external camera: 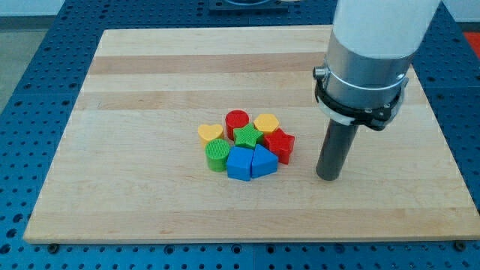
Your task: Push the red circle slightly to left
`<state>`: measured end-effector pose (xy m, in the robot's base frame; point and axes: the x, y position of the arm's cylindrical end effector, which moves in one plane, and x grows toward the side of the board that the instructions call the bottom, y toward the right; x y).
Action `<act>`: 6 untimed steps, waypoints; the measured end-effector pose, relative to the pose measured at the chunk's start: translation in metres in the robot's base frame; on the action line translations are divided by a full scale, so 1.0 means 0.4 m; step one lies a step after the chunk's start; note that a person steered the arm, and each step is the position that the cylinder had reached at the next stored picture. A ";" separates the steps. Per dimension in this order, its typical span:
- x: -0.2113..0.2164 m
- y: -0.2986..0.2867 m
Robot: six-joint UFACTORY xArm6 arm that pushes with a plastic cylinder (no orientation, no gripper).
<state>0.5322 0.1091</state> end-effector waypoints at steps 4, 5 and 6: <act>-0.275 -0.318; -0.275 -0.415; -0.275 -0.415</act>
